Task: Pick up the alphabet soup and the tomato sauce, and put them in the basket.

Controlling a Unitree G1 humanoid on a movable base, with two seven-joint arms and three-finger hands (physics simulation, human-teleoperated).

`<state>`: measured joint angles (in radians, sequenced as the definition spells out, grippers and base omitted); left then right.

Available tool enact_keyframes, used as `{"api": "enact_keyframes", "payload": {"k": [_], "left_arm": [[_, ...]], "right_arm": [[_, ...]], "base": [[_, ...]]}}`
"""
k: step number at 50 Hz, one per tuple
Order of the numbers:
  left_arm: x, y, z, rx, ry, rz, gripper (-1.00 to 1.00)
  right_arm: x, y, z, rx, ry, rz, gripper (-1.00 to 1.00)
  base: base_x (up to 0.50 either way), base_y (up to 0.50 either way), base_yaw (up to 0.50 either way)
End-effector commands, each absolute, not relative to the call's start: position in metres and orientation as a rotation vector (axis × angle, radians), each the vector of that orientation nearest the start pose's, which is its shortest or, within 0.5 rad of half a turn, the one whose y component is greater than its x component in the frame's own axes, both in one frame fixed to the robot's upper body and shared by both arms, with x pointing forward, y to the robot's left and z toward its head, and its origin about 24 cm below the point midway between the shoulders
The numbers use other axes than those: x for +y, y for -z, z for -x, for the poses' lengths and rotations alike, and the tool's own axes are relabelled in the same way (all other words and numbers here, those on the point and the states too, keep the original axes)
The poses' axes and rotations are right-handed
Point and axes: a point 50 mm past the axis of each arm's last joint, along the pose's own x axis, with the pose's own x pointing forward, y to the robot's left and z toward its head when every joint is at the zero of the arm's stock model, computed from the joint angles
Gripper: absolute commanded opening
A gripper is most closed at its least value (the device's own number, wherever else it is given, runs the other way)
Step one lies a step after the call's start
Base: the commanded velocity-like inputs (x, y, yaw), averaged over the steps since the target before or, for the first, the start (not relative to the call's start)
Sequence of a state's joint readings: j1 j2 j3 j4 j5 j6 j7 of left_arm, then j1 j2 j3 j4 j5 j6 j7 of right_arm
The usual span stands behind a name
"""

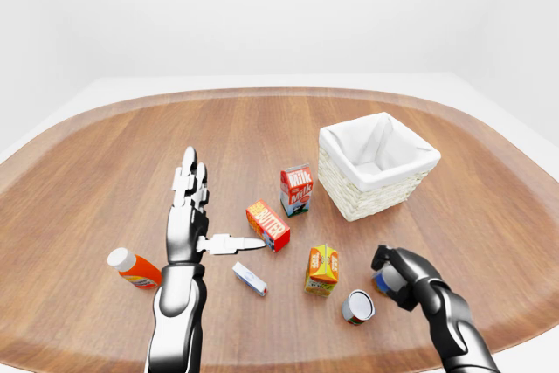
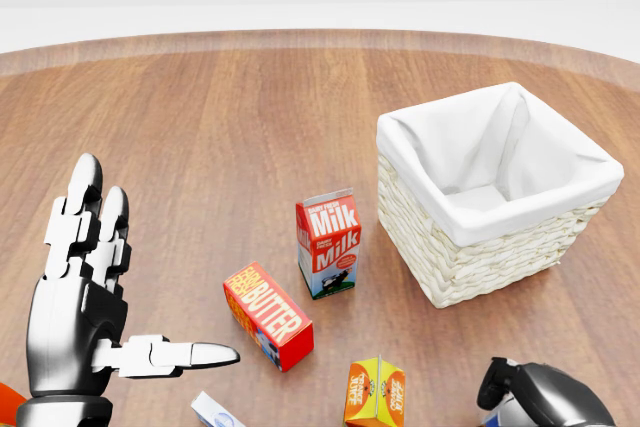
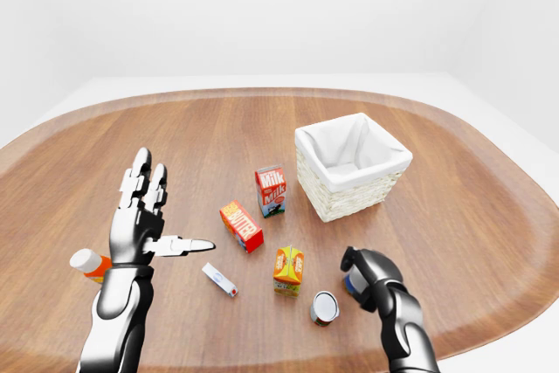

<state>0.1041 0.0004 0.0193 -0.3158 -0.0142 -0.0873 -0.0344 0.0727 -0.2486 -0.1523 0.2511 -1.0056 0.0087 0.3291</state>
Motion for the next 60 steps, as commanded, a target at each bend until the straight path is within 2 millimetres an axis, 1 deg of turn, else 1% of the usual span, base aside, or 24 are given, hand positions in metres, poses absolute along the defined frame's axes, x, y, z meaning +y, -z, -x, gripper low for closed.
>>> {"api": "enact_keyframes", "payload": {"k": [1,13,16,17,18,19,24,25,28,29,32,36,38,39,44,46,47,48,52,60], "left_arm": [[0.160,-0.101,-0.229,-0.312,-0.026,-0.011,1.00],[0.160,-0.101,-0.229,-0.312,-0.026,-0.011,1.00],[0.160,-0.101,-0.229,-0.312,-0.026,-0.011,1.00],[0.160,-0.101,-0.229,-0.312,-0.026,-0.011,1.00],[0.160,-0.101,-0.229,-0.312,-0.026,-0.011,1.00],[0.160,-0.101,-0.229,-0.312,-0.026,-0.011,1.00],[0.160,-0.101,-0.229,-0.312,-0.026,-0.011,1.00],[0.160,-0.101,-0.229,-0.312,-0.026,-0.011,1.00],[0.160,-0.101,-0.229,-0.312,-0.026,-0.011,1.00],[0.160,-0.101,-0.229,-0.312,-0.026,-0.011,1.00],[0.160,-0.101,-0.229,-0.312,-0.026,-0.011,1.00],[0.160,-0.101,-0.229,-0.312,-0.026,-0.011,1.00],[0.160,-0.101,-0.229,-0.312,-0.026,-0.011,1.00],[0.160,-0.101,-0.229,-0.312,-0.026,-0.011,1.00],[0.160,-0.101,-0.229,-0.312,-0.026,-0.011,1.00],[0.160,-0.101,-0.229,-0.312,-0.026,-0.011,1.00],[0.160,-0.101,-0.229,-0.312,-0.026,-0.011,1.00],[0.160,-0.101,-0.229,-0.312,-0.027,-0.011,1.00],[0.160,-0.101,-0.229,-0.312,-0.026,-0.011,1.00],[0.160,-0.101,-0.229,-0.312,-0.026,-0.011,1.00]], "right_arm": [[-0.243,0.038,-0.209,0.610,-0.276,1.104,-1.00],[-0.243,0.039,-0.209,0.606,-0.273,1.105,-1.00],[-0.243,0.034,-0.209,0.592,-0.263,1.109,-1.00],[-0.242,0.028,-0.209,0.581,-0.255,1.110,-1.00],[-0.242,0.028,-0.210,0.575,-0.249,1.113,-1.00],[-0.242,0.021,-0.210,0.551,-0.232,1.115,-1.00],[-0.243,0.007,-0.213,0.494,-0.186,1.131,-1.00],[-0.240,-0.005,-0.212,0.472,-0.167,1.140,-1.00],[-0.241,-0.017,-0.214,0.431,-0.131,1.154,-1.00],[-0.240,-0.025,-0.215,0.404,-0.111,1.165,-1.00],[-0.239,-0.032,-0.216,0.371,-0.090,1.177,-1.00],[-0.236,-0.049,-0.213,0.337,-0.065,1.186,-1.00],[-0.236,-0.053,-0.212,0.320,-0.052,1.190,-1.00],[-0.233,-0.058,-0.211,0.312,-0.050,1.190,-1.00],[-0.231,-0.058,-0.211,0.295,-0.050,1.179,-1.00],[-0.228,-0.066,-0.211,0.279,-0.049,1.173,-1.00],[-0.228,-0.065,-0.212,0.273,-0.045,1.174,-1.00],[-0.227,-0.070,-0.211,0.257,-0.040,1.176,-1.00],[-0.224,-0.076,-0.210,0.239,-0.041,1.178,-1.00],[-0.217,-0.098,-0.209,0.169,-0.016,1.204,-1.00]], "base": [[0.00,0.00,0.00],[0.00,0.00,0.00],[0.00,0.00,0.00],[0.00,0.00,0.00],[0.00,0.00,0.00],[0.00,0.00,0.00],[0.00,0.00,0.00],[0.00,0.00,0.00],[0.00,0.00,0.00],[0.00,0.00,0.00],[0.00,0.00,0.00],[0.00,0.00,0.00],[0.00,0.00,0.00],[0.00,0.00,0.00],[0.00,0.00,0.00],[0.00,0.00,0.00],[0.00,0.00,0.00],[0.00,0.00,0.00],[0.00,0.00,0.00],[0.00,0.00,0.00]]}}
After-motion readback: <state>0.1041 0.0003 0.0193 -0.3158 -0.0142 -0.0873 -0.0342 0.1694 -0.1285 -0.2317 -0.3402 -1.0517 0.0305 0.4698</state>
